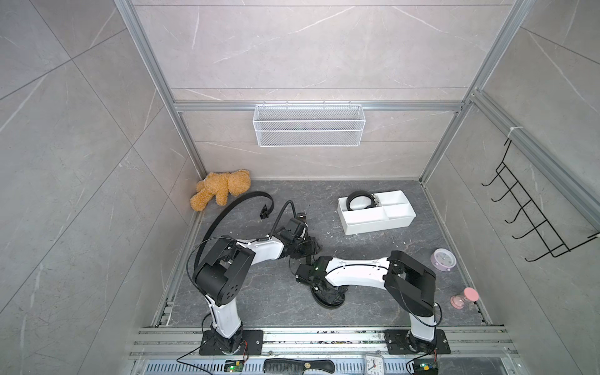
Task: Place the belts into the storage roll
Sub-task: Roll the belt at the center of the board.
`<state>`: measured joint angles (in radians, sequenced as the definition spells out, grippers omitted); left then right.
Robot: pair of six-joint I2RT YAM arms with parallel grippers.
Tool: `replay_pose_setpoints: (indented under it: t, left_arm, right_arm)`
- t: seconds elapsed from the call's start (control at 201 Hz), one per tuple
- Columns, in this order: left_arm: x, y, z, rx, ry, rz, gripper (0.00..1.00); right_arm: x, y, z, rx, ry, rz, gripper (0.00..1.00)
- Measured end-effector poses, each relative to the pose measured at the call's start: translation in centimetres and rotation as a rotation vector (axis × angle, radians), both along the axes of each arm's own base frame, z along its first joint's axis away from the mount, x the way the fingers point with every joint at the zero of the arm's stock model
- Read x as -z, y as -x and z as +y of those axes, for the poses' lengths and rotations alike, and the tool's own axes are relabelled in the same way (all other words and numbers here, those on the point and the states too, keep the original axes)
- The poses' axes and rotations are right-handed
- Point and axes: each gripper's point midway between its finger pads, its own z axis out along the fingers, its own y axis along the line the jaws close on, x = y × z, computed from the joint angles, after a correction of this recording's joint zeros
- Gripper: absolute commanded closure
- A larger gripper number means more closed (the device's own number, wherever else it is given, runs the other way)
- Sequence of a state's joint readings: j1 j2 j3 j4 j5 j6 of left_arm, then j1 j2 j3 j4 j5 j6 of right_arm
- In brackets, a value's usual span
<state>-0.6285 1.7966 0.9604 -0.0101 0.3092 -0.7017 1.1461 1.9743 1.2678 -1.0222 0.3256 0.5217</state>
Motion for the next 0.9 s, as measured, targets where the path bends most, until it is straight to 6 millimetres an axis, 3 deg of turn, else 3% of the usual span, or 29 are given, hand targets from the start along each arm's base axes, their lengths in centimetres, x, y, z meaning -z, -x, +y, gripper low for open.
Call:
replay_pose_setpoints:
  t: [0.259, 0.438, 0.622, 0.742, 0.821, 0.896]
  left_arm:
    - [0.4, -0.4, -1.1, 0.146, -0.078, 0.043, 0.39]
    - [-0.1, -1.1, -3.5, 0.295, -0.058, 0.065, 0.28]
    - [-0.9, -1.3, -4.7, 0.392, -0.074, 0.075, 0.19]
    - [-0.7, -0.5, -3.0, 0.375, -0.093, 0.076, 0.06]
    - [-0.9, 0.2, 0.4, 0.299, -0.116, 0.091, 0.00]
    - [-2.9, -1.0, 4.3, 0.181, -0.128, 0.053, 0.00]
  right_arm:
    - [-0.1, 0.4, 3.2, -0.053, -0.034, 0.006, 0.91]
    - [-0.1, 0.2, 4.3, -0.080, -0.045, 0.004, 0.91]
    - [-0.1, 0.0, 5.3, -0.102, -0.054, 0.003, 0.91]
    - [-0.1, -0.1, 5.6, -0.105, -0.058, 0.003, 0.91]
    - [-0.1, -0.1, 5.6, -0.105, -0.058, 0.003, 0.91]
    - [-0.1, -0.1, 5.6, -0.105, -0.058, 0.003, 0.91]
